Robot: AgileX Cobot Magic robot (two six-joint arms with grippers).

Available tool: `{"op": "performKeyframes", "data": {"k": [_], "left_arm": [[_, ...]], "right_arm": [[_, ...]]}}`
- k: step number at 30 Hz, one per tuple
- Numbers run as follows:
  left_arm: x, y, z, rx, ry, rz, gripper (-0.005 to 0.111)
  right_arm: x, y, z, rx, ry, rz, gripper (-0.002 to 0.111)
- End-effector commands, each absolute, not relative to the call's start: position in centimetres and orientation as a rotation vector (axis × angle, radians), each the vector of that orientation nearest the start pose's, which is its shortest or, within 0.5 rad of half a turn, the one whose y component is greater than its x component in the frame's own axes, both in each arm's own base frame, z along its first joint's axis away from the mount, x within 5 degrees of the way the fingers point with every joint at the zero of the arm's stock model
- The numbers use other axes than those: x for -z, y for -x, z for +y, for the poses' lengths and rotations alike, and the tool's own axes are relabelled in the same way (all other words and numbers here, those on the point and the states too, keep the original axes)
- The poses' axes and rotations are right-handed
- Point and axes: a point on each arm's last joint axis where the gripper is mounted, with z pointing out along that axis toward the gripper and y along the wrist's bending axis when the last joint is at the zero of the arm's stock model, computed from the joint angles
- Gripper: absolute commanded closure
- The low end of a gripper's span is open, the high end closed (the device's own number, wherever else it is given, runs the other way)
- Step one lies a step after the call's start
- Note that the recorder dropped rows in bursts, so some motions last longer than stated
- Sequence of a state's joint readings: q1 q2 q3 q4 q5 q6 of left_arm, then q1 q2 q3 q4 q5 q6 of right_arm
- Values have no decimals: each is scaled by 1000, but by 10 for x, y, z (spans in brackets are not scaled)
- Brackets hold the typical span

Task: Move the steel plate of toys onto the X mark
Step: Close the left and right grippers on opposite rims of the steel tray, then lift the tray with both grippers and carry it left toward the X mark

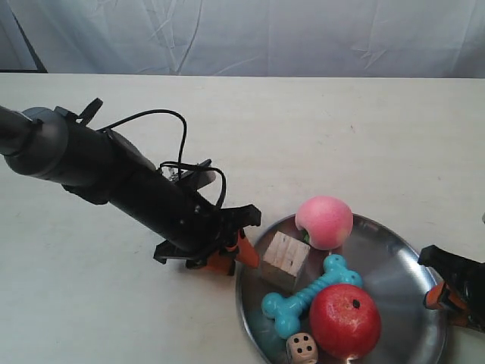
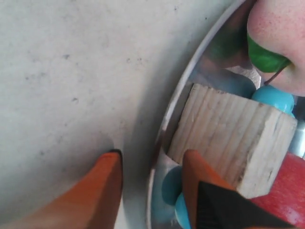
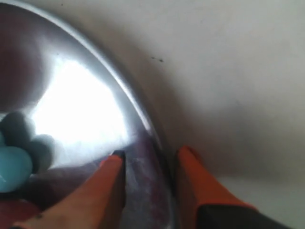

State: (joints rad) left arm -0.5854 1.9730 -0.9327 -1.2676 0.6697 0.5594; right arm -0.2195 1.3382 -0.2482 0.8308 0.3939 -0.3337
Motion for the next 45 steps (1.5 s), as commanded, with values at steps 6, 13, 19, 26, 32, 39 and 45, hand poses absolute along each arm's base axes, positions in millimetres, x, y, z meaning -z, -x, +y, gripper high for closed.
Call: {"op": "performKeyframes", "data": {"k": [6,13,19,26,32,39,45], "left_arm": [[-104,-242,-241,1114,-185,2996,67],[-98,-232,-251,1103,-248,3020,67],[-98,-231,-251,1103,-249,3020,88],[-101,-232,-252,1117,-314,3011,107],[-108,-237,-258,1142,-362,2985,107],[-109,-238,-258,1143,-379,2982,107],[-109,-236,-258,1156,-395,2993,107]], "right_arm": [[-123,-154,-7,-466,-859,2703,74],[-123,-154,-7,-467,-859,2702,74],[-123,-154,-7,-472,-858,2706,83],[-124,-154,-4,-504,-834,2714,108],[-125,-154,-1,-556,-791,2712,108],[-120,-155,1,-586,-780,2747,108],[-114,-158,5,-665,-734,2763,108]]}}
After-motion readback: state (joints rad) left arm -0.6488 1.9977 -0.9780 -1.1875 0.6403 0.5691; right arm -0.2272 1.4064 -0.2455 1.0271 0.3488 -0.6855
